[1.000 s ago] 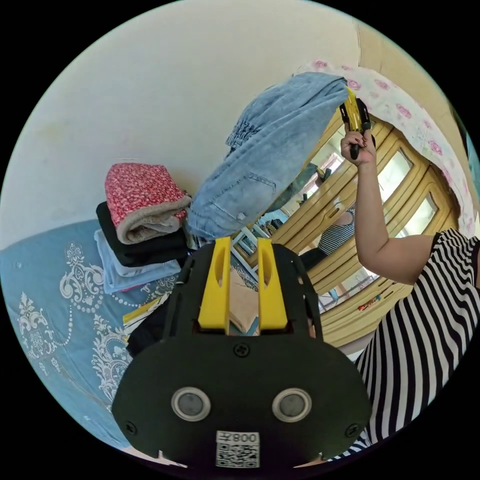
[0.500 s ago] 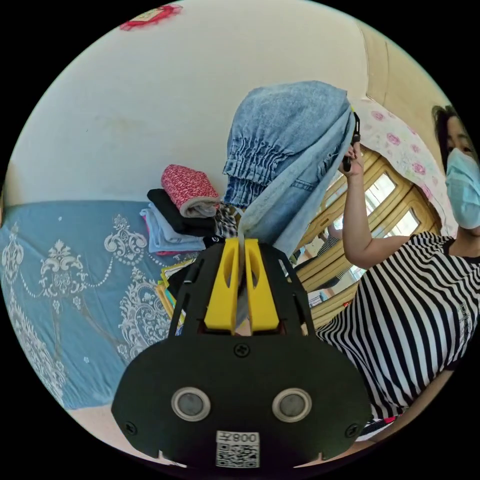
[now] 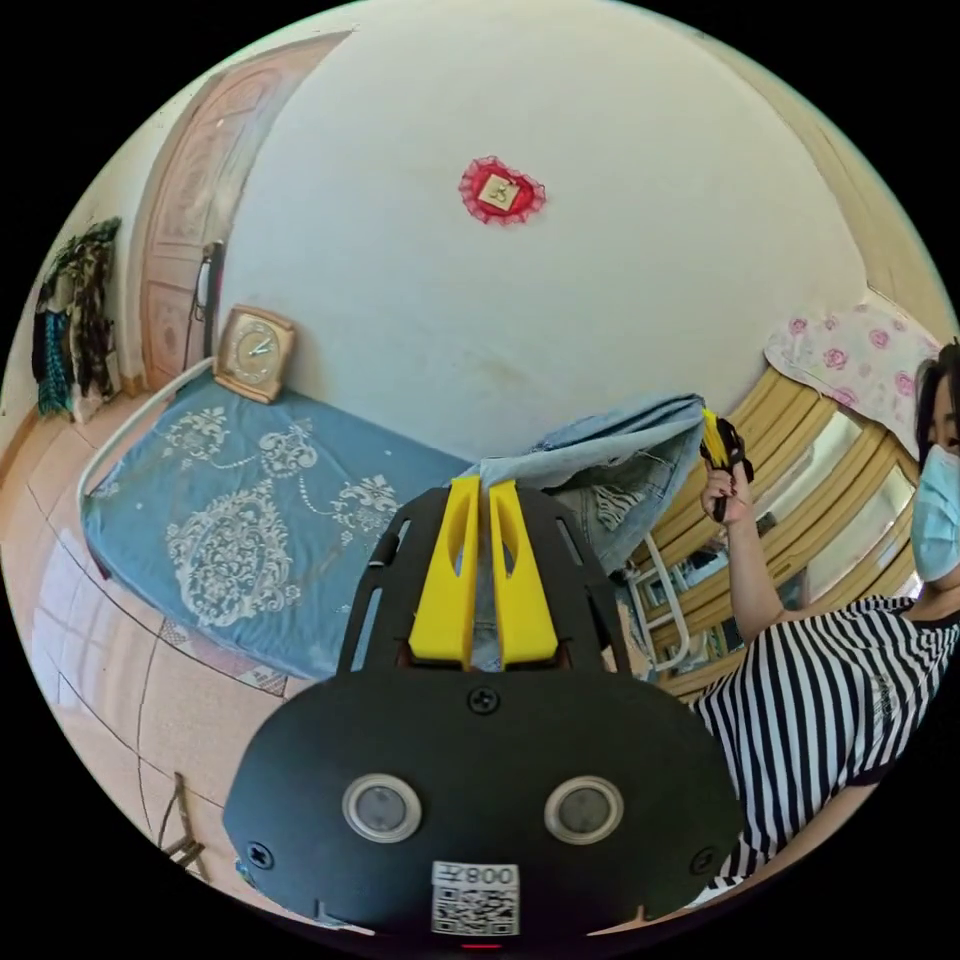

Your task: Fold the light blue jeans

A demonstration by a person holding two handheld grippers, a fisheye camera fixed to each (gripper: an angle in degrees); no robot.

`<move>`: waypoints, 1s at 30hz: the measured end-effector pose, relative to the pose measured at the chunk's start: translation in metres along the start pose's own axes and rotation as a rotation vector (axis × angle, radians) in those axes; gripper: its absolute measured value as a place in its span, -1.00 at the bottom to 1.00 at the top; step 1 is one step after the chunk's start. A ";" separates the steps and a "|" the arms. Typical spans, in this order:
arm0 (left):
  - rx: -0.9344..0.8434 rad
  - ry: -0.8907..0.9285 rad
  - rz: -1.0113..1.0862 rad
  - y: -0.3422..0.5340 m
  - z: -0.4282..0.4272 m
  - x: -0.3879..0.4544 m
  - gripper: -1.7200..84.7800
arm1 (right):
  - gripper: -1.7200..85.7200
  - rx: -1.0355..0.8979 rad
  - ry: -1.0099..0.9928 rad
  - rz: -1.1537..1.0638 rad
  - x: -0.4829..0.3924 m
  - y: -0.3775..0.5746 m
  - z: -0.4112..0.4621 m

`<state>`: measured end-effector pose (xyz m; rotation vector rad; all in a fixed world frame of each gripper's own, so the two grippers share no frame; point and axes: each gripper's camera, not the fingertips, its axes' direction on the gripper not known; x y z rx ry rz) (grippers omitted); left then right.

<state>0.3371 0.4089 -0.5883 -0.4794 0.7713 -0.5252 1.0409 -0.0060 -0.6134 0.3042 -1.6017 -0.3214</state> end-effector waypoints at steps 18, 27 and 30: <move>-0.097 -0.157 0.094 -0.004 -0.235 -0.069 -0.92 | -0.95 -0.054 0.010 0.226 0.146 0.098 0.174; -0.109 -0.091 0.187 -0.089 -0.310 -0.110 -0.92 | -0.95 0.035 0.056 0.223 0.185 0.126 0.213; -0.087 -0.098 0.206 -0.115 -0.336 -0.111 -0.92 | -0.95 0.035 0.046 0.187 0.197 0.132 0.217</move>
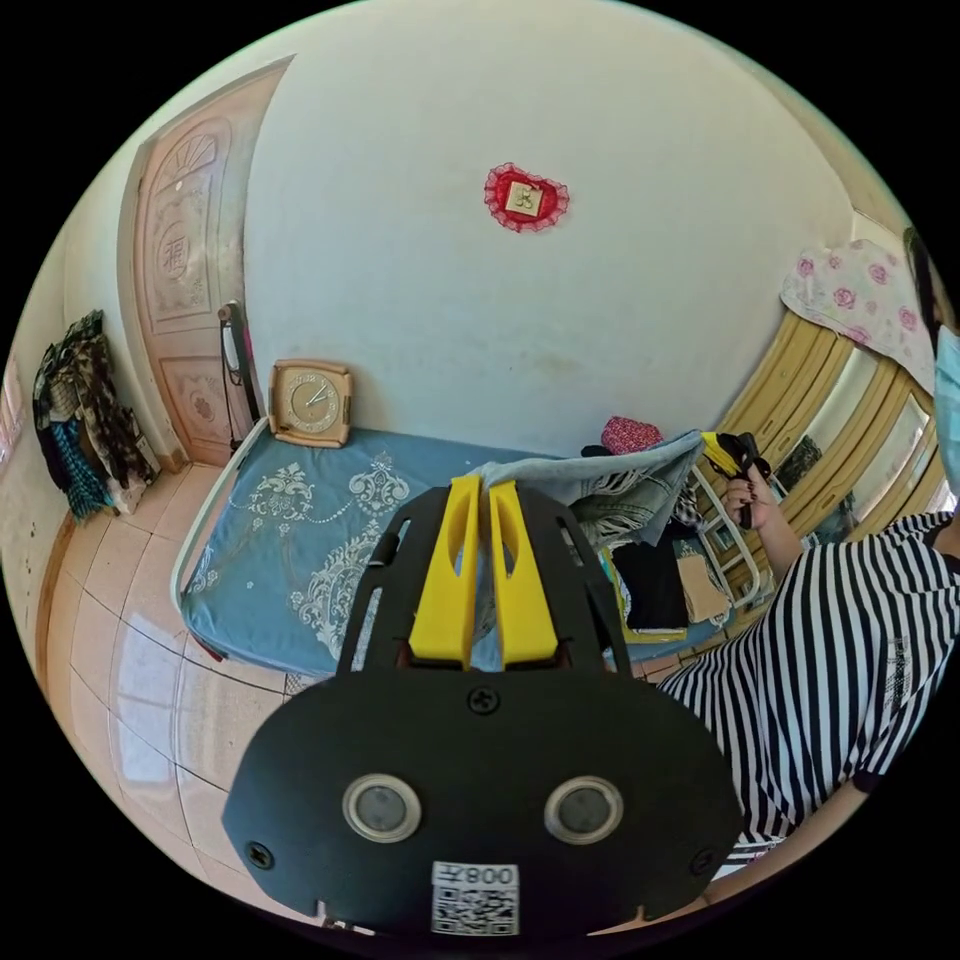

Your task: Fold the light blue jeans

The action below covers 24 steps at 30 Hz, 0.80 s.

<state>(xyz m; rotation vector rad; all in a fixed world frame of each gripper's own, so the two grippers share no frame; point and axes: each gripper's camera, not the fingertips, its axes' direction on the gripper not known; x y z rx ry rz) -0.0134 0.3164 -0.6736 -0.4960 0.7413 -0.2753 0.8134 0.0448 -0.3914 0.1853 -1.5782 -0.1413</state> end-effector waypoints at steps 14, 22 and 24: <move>-0.013 -0.102 0.208 -0.200 -0.123 -0.055 -0.92 | -0.95 0.069 -0.103 -0.256 0.040 0.001 0.004; -0.320 -0.163 0.149 -0.389 -0.027 -0.232 -0.86 | -0.94 -0.059 0.313 0.083 0.199 -0.036 0.069; -0.436 -0.166 0.060 -0.406 0.021 -0.286 -0.84 | -0.94 -0.101 0.341 0.285 0.270 -0.024 0.083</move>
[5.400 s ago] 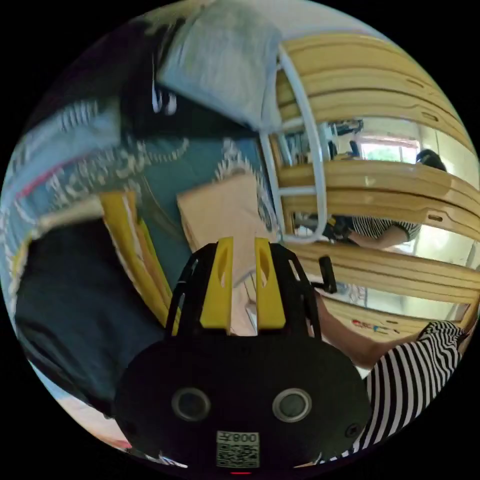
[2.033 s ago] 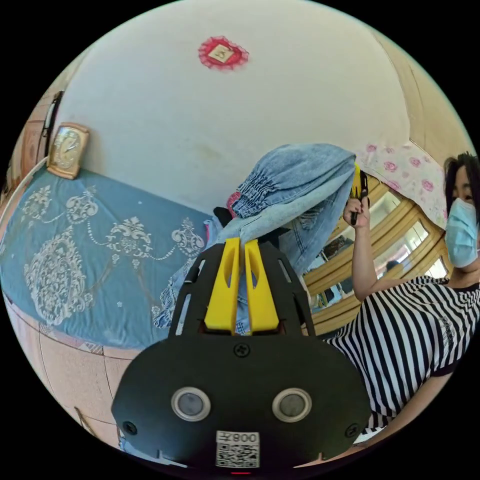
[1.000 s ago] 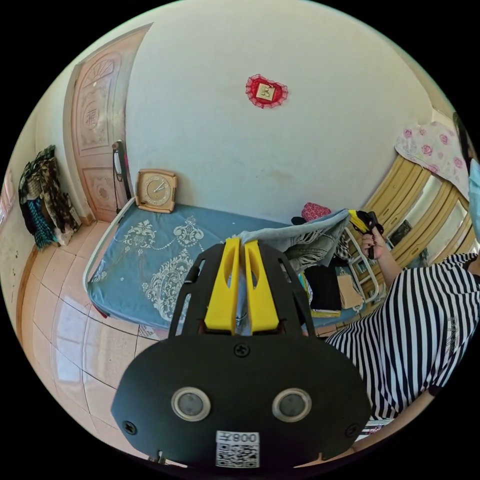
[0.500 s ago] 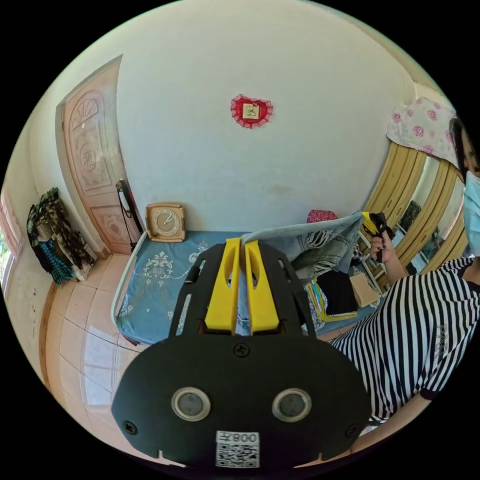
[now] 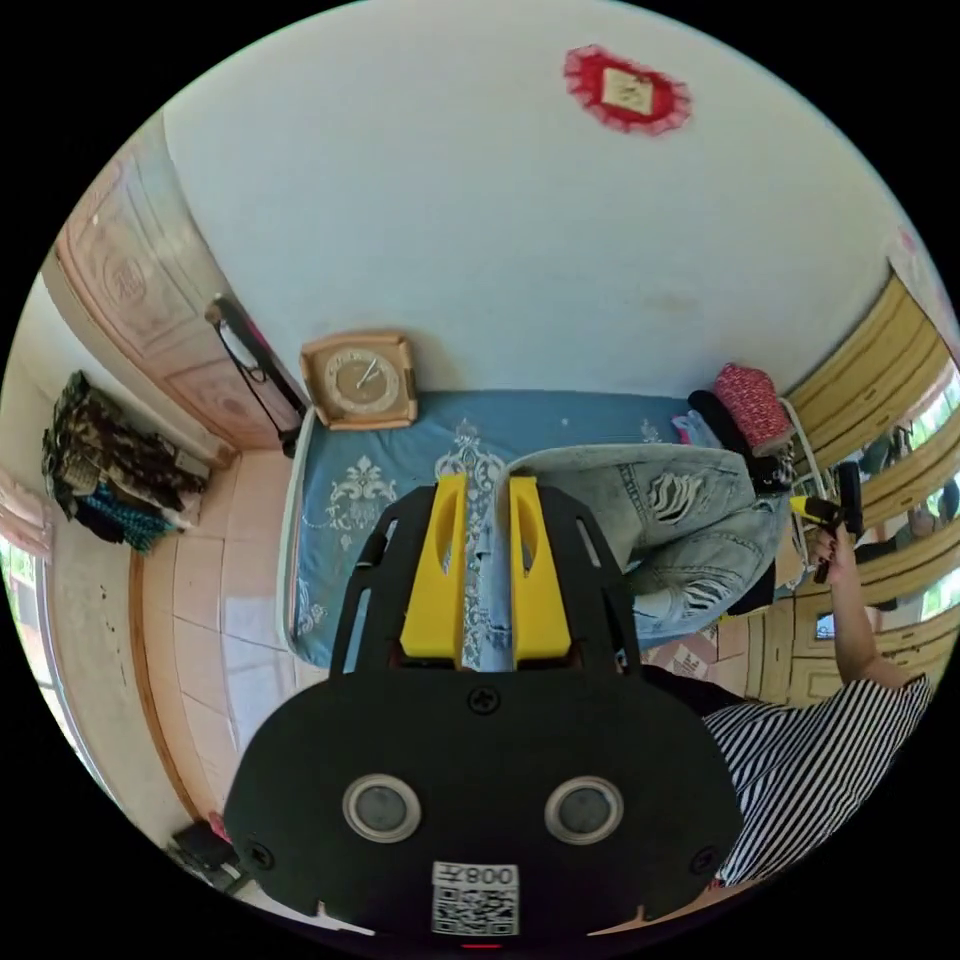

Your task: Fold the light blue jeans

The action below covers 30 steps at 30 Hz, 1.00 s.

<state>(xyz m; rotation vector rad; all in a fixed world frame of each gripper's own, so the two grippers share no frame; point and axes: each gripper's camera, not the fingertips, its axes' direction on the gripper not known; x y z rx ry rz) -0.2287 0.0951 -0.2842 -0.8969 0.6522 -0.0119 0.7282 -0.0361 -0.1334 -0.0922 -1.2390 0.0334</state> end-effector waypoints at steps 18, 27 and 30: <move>-0.579 0.801 -1.003 0.100 0.223 -0.288 -0.72 | -0.82 -0.064 0.048 0.880 0.264 0.128 0.103; -0.507 0.758 -1.215 0.039 0.217 -0.364 -0.68 | -0.78 -0.094 0.124 0.788 0.352 0.041 0.103; -0.494 0.736 -1.255 0.018 0.216 -0.385 -0.71 | -0.77 -0.110 0.146 0.759 0.382 0.014 0.104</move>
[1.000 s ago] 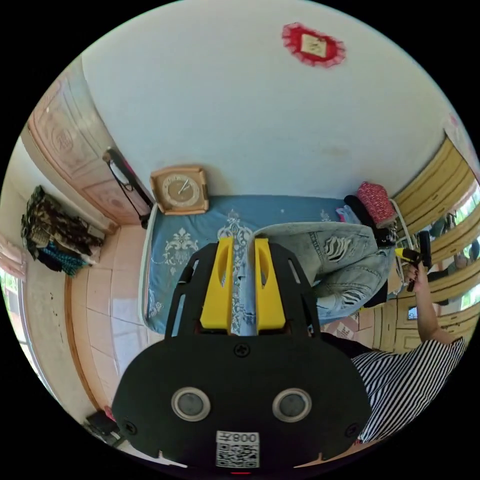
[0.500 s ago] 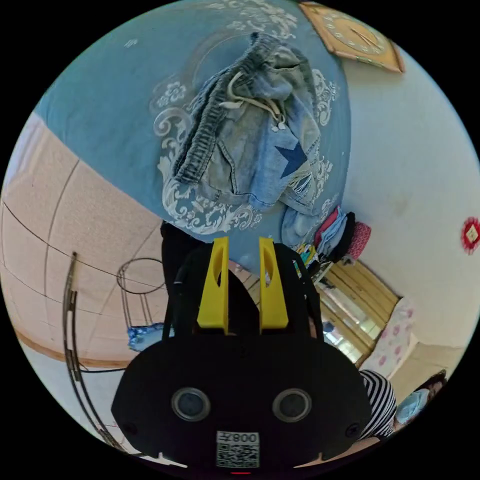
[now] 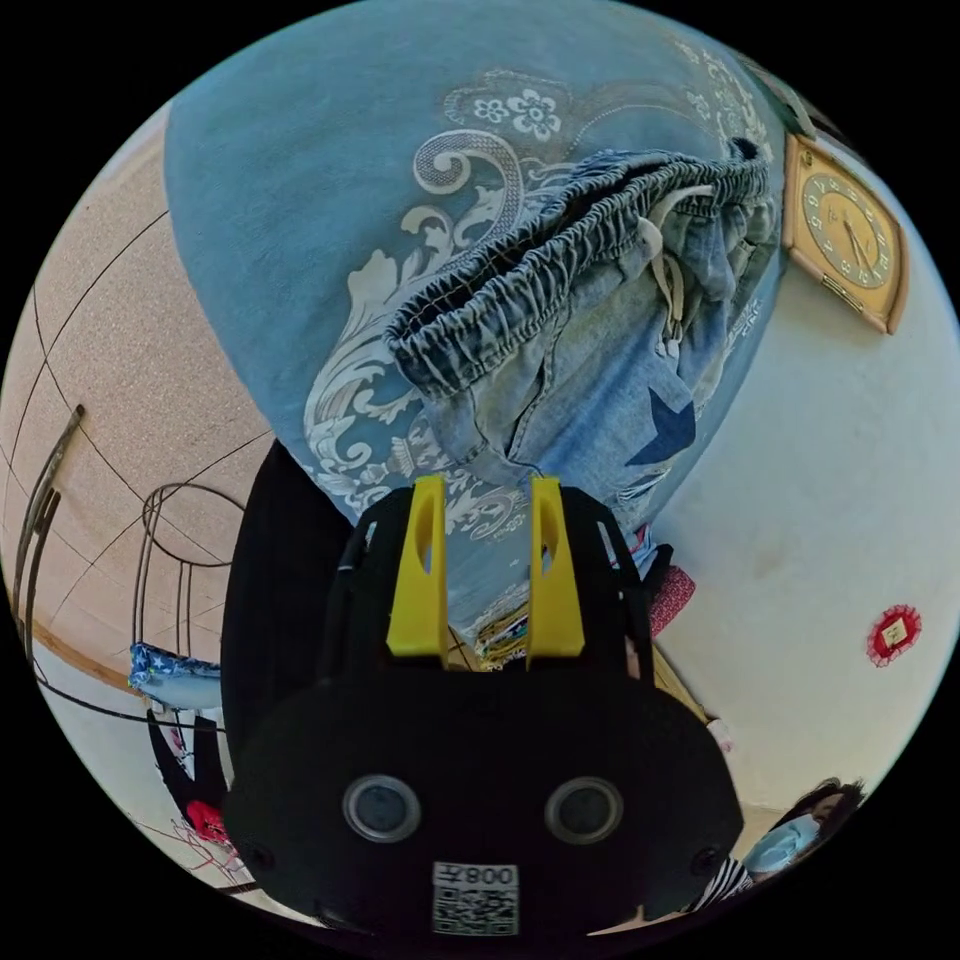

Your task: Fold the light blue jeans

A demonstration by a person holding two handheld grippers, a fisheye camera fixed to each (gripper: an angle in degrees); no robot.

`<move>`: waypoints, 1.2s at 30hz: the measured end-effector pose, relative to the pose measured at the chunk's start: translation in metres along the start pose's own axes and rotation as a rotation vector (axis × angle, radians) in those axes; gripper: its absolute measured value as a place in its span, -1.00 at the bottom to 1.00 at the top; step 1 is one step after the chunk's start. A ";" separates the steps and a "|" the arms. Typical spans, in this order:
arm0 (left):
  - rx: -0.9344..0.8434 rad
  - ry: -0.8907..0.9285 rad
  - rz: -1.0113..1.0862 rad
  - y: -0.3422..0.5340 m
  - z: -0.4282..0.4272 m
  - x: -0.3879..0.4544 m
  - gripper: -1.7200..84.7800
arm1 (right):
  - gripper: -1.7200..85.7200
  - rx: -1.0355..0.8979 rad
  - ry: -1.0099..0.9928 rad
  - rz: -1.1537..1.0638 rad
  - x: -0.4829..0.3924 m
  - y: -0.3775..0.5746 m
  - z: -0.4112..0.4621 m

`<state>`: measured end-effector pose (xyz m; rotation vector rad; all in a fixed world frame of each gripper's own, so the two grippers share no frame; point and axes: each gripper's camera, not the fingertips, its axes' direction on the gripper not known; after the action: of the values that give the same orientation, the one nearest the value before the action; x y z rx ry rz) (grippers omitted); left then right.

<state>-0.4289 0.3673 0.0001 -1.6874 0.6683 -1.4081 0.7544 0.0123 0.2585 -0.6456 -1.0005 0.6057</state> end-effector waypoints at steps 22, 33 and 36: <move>0.062 -0.140 0.131 -0.002 -0.171 0.117 -0.89 | -0.74 0.474 -0.487 0.345 0.178 -0.073 0.009; 0.211 -0.357 0.328 0.027 -0.321 0.206 -0.91 | -0.90 0.413 -0.377 0.289 0.199 -0.083 -0.005; 0.265 -0.433 0.332 0.036 -0.349 0.221 -0.91 | -0.86 0.413 -0.283 0.280 0.206 -0.074 -0.013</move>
<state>-0.7104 0.0805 0.1009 -1.5179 0.4640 -0.8225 0.8631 0.1088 0.4224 -0.3372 -1.0113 1.1407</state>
